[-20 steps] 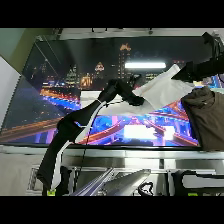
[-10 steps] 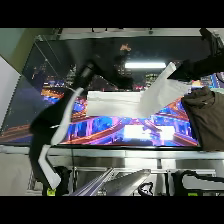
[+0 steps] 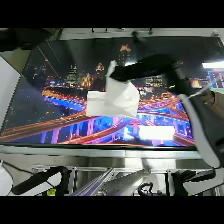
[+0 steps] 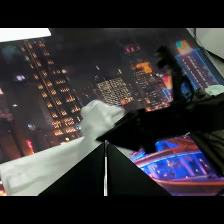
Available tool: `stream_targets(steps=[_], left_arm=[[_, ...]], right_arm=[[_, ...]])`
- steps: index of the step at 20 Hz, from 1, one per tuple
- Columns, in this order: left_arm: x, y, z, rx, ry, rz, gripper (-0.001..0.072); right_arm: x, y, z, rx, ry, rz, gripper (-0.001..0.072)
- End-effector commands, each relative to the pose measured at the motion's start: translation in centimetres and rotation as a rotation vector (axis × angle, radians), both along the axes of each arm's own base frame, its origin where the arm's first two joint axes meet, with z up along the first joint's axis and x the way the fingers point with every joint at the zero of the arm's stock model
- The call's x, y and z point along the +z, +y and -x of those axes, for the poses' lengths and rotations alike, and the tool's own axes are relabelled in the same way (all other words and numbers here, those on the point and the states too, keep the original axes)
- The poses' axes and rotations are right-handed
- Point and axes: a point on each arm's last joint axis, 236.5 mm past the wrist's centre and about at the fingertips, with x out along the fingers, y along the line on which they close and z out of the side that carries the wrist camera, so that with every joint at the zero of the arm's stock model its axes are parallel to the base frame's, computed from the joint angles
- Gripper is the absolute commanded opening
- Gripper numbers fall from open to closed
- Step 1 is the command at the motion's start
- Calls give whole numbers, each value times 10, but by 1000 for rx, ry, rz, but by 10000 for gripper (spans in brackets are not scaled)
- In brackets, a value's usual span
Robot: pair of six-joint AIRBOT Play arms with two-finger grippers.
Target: Fold the shirts.
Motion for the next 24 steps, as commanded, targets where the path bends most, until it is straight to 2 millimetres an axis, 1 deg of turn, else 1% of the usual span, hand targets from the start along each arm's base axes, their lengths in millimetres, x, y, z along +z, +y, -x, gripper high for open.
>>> stream_targets(steps=[1, 2, 3, 4, 5, 6, 7, 8, 9, 10, 11, 12, 13, 14, 15, 16, 18, 20, 21, 22, 24], left_arm=[[22, 17, 42, 53, -119, -36, 14], [20, 17, 44, 61, -132, -28, 14], [19, 18, 45, 80, -147, -10, 14], [18, 19, 47, 92, -166, -3, 14], [17, 20, 50, 99, -181, -1, 14], [16, 20, 53, 99, -192, -5, 14], [14, 20, 55, 101, -196, -6, 14], [13, 19, 59, 100, -198, -7, 14], [13, 19, 63, 101, -202, -7, 14], [15, 19, 66, 101, -210, -7, 14], [17, 18, 68, 99, -215, -6, 14], [19, 18, 70, 99, -222, -8, 13], [22, 17, 73, 95, -228, -12, 14], [26, 17, 74, 94, -237, -12, 14], [29, 17, 76, 94, -246, -13, 14], [32, 17, 77, 95, -253, -11, 14], [31, 17, 76, 94, -251, -12, 13], [31, 17, 77, 94, -250, -12, 14], [31, 17, 77, 94, -250, -12, 14], [31, 17, 76, 94, -250, -12, 14], [31, 17, 76, 94, -250, -12, 14]], right_arm=[[-57, 103, -8, -129, -118, -61, 627], [-60, 112, -4, -101, -109, -59, 659], [-52, 106, -5, -70, -104, -49, 588], [-36, 87, -6, -20, -106, -15, 491], [-21, 60, -14, -4, -107, 16, 496], [-3, 25, -20, -4, -85, 42, 511], [10, -12, -27, -18, -66, 69, 511], [18, -55, -34, -49, -38, 114, 512], [18, -97, -40, -97, 5, 167, 549], [10, -142, -45, -163, 78, 232, 720], [-7, -180, -44, -209, 158, 304, 718], [-33, -215, -38, -253, 263, 379, 718], [-59, -236, -29, -275, 354, 424, 718], [-85, -244, -20, -275, 429, 434, 718], [-107, -242, -12, -270, 485, 429, 718], [-128, -230, -4, -256, 529, 403, 718], [-160, -196, 7, -215, 587, 328, 718], [-190, -163, 19, -167, 640, 306, 718], [-202, -146, 25, -141, 658, 289, 718], [-209, -130, 27, -121, 663, 265, 717], [-214, -105, 28, -97, 658, 205, 716]])
